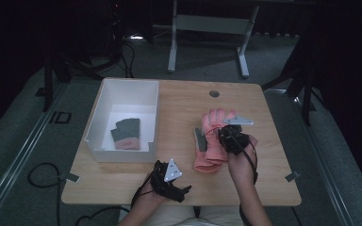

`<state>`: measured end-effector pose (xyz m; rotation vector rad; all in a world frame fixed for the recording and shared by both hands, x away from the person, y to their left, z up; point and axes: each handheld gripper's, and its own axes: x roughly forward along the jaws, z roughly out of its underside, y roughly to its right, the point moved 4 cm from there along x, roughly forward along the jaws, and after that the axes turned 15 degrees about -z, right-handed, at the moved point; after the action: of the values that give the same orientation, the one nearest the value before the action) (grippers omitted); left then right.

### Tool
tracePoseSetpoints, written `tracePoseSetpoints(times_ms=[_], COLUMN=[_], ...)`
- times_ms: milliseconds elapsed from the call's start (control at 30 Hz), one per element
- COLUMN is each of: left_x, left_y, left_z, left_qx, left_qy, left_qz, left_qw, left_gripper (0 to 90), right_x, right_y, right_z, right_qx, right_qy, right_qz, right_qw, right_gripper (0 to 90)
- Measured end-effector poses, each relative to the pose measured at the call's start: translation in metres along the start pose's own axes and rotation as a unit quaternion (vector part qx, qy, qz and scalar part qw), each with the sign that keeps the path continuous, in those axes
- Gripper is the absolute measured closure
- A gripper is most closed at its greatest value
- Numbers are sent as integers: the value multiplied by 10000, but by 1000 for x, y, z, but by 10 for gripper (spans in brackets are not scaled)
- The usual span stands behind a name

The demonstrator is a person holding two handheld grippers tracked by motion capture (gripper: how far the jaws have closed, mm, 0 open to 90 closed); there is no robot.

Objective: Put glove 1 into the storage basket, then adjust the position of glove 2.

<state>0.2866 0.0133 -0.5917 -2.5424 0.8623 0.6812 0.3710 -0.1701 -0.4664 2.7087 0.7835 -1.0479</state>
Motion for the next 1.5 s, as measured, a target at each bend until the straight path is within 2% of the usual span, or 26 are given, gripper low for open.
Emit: tracePoseSetpoints(times_ms=[167, 267, 400, 500, 667, 733, 867, 1067, 1200, 1333, 1400, 1433, 1500], left_x=[0, 0, -1, -1, 0, 0, 0, -1, -1, -3, -6, -7, -8], left_y=[0, 0, 0, 0, 0, 0, -1, -2, -2, -4, -5, -5, -9], left_z=[0, 1, 0, 0, 0, 1, 0, -2, -2, -6, -13, -15, -24], left_qx=[-7, -14, -29, -56, -48, -44, -57, -105, -132, -175, -230, -247, -272], left_qy=[-7, -7, -3, 21, 10, -18, 7, 26, 6, 49, 164, 233, 405], left_qz=[11, 13, 34, 35, 31, 34, 4, -7, 18, 64, 148, 162, 136], left_qw=[10000, 10000, 10000, 10000, 10000, 10000, 10000, 9999, 9999, 9998, 9995, 9993, 9987], left_gripper=[0, 0, 0, 0, 0, 0, 0, 0, 0, 0, 0, 0, 0], right_x=[22, 35, 51, 55, 51, 47, 38, 37, 29, 19, 13, 9, 2], right_y=[-11, -13, -12, -9, 1, 6, 20, 20, 18, 18, 20, 21, 25], right_z=[3, 10, 24, 32, 35, 37, 42, 41, 36, 30, 27, 25, 23], right_qx=[-12, -1, -13, 28, 77, -67, -122, -239, -302, -418, -563, -671, -801], right_qy=[-148, -290, -522, -495, -452, -489, -551, -496, -364, -259, -203, -181, -150], right_qz=[-29, -71, -114, -297, -583, -679, -703, -834, -989, -1037, -1054, -1124, -1119], right_qw=[9999, 9996, 9986, 9983, 9972, 9965, 9959, 9950, 9940, 9934, 9926, 9912, 9904], right_gripper=[871, 869, 867, 866, 865, 865, 855, 789, 718, 665, 650, 633, 629])
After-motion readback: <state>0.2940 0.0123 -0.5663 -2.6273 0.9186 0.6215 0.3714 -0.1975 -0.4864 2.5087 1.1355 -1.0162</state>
